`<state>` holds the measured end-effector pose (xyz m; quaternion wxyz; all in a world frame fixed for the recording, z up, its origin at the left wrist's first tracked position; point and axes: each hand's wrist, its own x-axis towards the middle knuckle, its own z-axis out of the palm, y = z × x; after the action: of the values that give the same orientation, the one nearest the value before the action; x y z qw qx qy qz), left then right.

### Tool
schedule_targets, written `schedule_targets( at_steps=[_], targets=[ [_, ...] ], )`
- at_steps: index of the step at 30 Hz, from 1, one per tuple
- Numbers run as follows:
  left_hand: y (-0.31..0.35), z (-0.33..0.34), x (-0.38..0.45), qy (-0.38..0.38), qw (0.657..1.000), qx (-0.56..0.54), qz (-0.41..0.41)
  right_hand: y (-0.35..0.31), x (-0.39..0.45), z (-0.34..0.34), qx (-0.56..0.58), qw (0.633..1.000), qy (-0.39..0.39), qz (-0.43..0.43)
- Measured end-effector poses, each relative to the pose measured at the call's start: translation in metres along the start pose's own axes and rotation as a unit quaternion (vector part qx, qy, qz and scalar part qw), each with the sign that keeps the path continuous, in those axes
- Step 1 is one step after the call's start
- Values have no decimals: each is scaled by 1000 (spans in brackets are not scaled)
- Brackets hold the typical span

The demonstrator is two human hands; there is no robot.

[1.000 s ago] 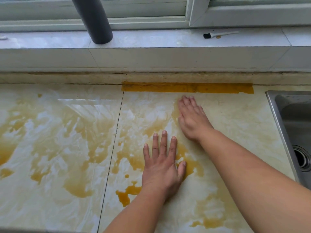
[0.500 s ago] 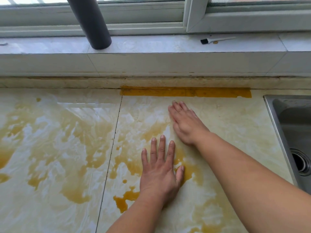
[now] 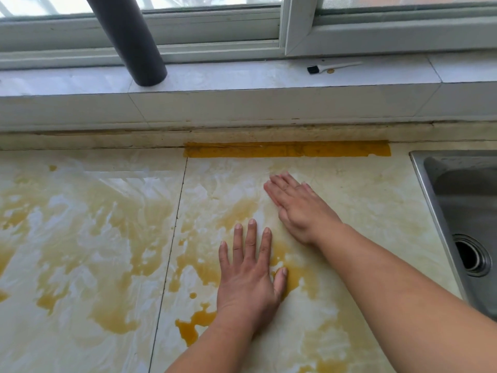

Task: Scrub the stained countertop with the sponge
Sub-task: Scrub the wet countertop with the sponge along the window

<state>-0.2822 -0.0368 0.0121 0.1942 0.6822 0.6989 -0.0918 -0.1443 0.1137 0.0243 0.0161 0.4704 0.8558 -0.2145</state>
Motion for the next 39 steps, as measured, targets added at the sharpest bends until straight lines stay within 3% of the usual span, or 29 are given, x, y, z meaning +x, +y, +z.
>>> schedule_targets(
  at_steps=[9, 14, 18, 24, 32, 36, 39],
  targets=[
    [-2, 6, 0, 28, 999, -22, 11, 74, -38, -16, 21, 970, 100, 219],
    [-3, 20, 4, 69, 997, -17, 10, 61, -17, -10, 41, 946, 130, 295],
    [-4, 28, 7, 87, 996, -11, 16, 26, 21, -9, 47, 966, 87, 238],
    [-3, 17, 7, 59, 998, -24, 18, -27, 60, -2, 44, 986, 27, 156],
    [-6, 26, 8, 72, 997, -13, 14, -38, 31, 10, 38, 998, 21, 40],
    [-4, 14, 5, 65, 998, -7, 11, -11, -2, 10, 28, 998, 32, 53],
    [-2, 9, 3, 17, 1000, -7, 5, 21, -30, 4, 28, 993, 45, 106]
  ],
)
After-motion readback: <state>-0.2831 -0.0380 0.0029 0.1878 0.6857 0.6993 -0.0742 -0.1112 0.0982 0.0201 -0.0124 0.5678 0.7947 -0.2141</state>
